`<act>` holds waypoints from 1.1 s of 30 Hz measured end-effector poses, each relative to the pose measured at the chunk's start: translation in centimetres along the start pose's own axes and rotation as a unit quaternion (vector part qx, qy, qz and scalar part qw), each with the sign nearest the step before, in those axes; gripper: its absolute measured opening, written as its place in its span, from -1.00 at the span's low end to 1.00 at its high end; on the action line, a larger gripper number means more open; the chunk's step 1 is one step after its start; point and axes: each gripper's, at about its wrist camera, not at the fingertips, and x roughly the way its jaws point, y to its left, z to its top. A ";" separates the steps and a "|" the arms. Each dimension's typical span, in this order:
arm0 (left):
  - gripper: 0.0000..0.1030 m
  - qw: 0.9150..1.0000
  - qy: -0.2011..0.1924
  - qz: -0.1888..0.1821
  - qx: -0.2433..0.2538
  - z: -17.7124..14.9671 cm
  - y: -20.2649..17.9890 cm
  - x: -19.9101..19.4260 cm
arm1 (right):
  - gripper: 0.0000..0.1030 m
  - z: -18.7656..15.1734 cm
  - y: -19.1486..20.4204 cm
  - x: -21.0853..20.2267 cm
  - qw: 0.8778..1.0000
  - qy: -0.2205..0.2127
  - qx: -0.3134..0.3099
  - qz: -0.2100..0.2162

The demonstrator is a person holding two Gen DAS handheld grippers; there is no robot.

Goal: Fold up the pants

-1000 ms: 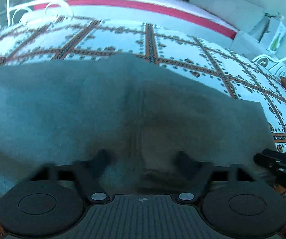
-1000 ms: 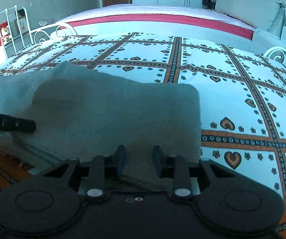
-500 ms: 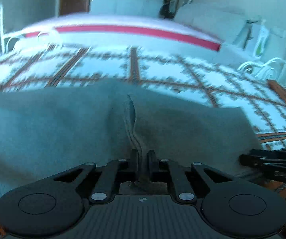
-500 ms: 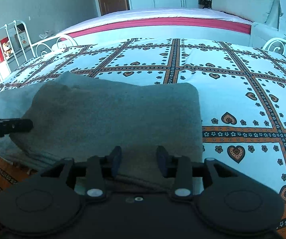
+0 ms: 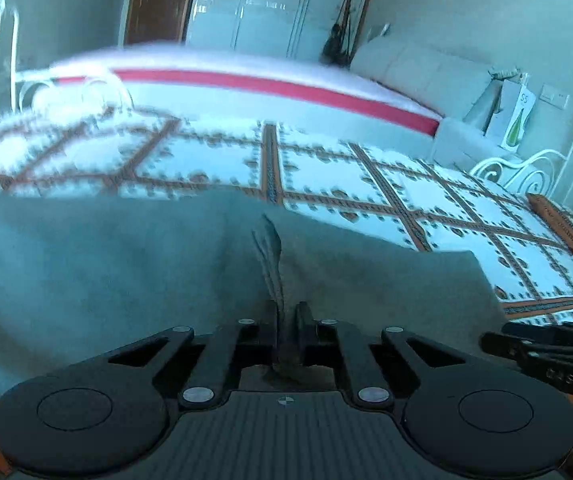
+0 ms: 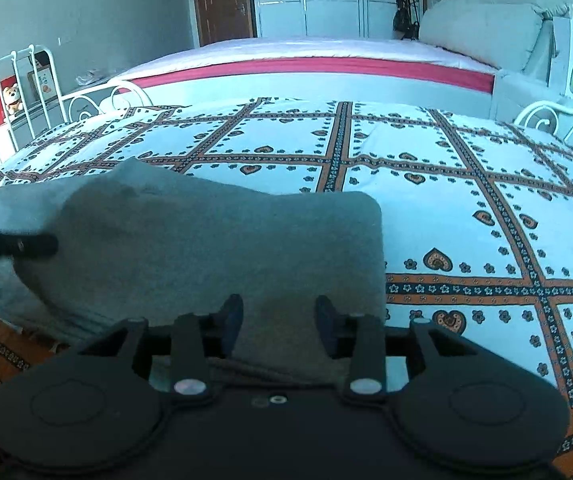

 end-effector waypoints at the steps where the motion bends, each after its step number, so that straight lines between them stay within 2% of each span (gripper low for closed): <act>1: -0.82 1.000 0.016 0.004 -0.008 -0.1 0.6 0.5 | -0.39 0.0 0.2 0.0 1.000 0.000 -0.009 -0.002; 3: -0.82 0.998 0.054 0.014 -0.028 -1.0 1.5 1.5 | -0.39 -0.1 0.7 0.1 1.000 0.003 -0.026 -0.008; 4: -0.82 0.998 0.061 0.018 -0.017 -1.5 1.4 1.9 | -0.38 -0.2 0.7 0.2 0.999 0.006 -0.031 -0.010; 6: -0.81 0.998 0.053 0.028 0.017 -1.9 0.5 2.1 | -0.37 -0.7 0.6 1.2 0.998 0.033 -0.037 -0.025; 9: -0.74 0.998 0.051 0.018 -0.013 -1.5 1.3 1.9 | -0.36 -0.8 -0.1 1.8 0.999 0.039 -0.017 -0.018; 11: -0.61 0.998 0.050 0.023 -0.029 -1.1 1.7 1.5 | -0.36 -0.6 0.2 1.6 0.999 0.038 -0.023 -0.022; 13: -0.41 0.998 0.041 0.028 -0.039 -0.8 2.3 0.8 | -0.32 -0.2 0.1 0.7 1.000 0.015 -0.003 -0.006; 15: 0.24 0.997 0.041 0.036 -0.064 -0.8 3.4 0.4 | -0.23 0.1 0.5 0.3 1.000 0.001 -0.006 0.006; 16: 0.29 0.996 0.037 0.040 -0.077 -0.9 4.0 0.1 | -0.20 0.0 0.8 0.2 1.000 -0.001 -0.010 0.013; 21: 0.30 0.991 0.034 0.077 -0.105 -0.8 6.5 -1.1 | -0.20 0.5 2.9 1.0 0.998 0.007 -0.022 0.054; 25: 0.30 0.979 0.025 0.132 -0.155 -0.4 10.5 -2.5 | -0.11 1.1 5.2 1.5 0.996 0.001 -0.043 0.078; 27: 0.30 0.970 0.016 0.160 -0.181 -0.2 12.9 -3.4 | 0.00 1.5 6.2 2.0 0.995 0.000 -0.049 0.088; 33: 0.31 0.941 0.010 0.218 -0.260 -0.6 19.5 -5.0 | -0.02 2.3 9.3 3.1 0.990 0.001 -0.073 0.118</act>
